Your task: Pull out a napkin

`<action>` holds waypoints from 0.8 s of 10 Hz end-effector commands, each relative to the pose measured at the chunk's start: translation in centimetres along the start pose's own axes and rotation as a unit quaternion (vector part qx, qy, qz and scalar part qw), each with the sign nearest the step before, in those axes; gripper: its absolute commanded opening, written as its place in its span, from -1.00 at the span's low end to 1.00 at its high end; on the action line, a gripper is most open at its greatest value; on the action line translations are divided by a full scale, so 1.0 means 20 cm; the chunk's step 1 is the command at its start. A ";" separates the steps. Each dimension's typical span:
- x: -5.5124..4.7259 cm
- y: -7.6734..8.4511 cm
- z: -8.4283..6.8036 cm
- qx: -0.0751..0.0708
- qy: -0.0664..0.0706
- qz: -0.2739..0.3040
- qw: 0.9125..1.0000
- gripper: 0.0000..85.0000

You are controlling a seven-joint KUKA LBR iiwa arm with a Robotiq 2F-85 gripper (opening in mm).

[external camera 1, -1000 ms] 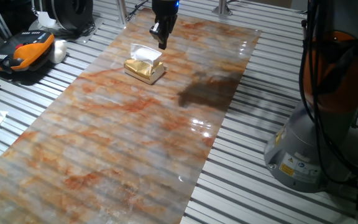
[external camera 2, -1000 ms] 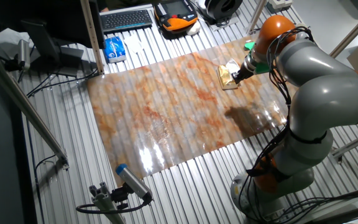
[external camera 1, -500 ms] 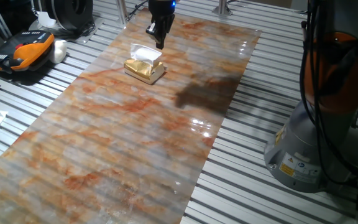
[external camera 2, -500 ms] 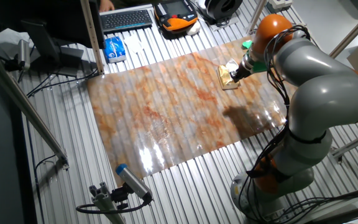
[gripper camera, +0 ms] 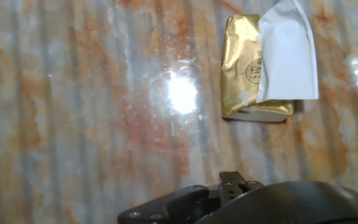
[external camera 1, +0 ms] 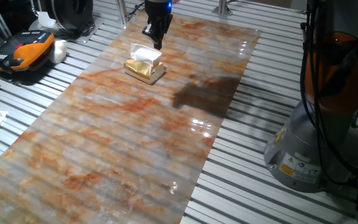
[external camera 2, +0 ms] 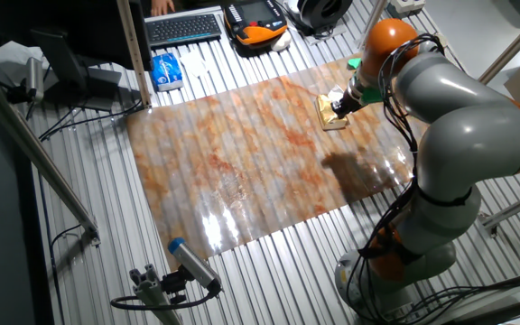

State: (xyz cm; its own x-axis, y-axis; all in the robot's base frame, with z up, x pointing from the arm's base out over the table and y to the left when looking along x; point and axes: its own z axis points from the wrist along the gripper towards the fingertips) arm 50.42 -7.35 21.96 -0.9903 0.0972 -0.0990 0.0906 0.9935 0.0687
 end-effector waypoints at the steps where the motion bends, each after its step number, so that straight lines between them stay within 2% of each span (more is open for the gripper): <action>1: 0.00 0.00 0.00 -0.005 0.003 0.002 1.000 -1.00; 5: 0.00 0.00 0.00 0.006 0.004 0.007 1.000 -1.00; 8: 0.00 0.00 0.00 0.007 0.003 0.012 1.000 -1.00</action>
State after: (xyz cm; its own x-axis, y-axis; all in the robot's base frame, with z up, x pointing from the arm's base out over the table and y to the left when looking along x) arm 50.42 -7.34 21.97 -0.9887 0.1195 -0.0910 0.1146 0.9918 0.0572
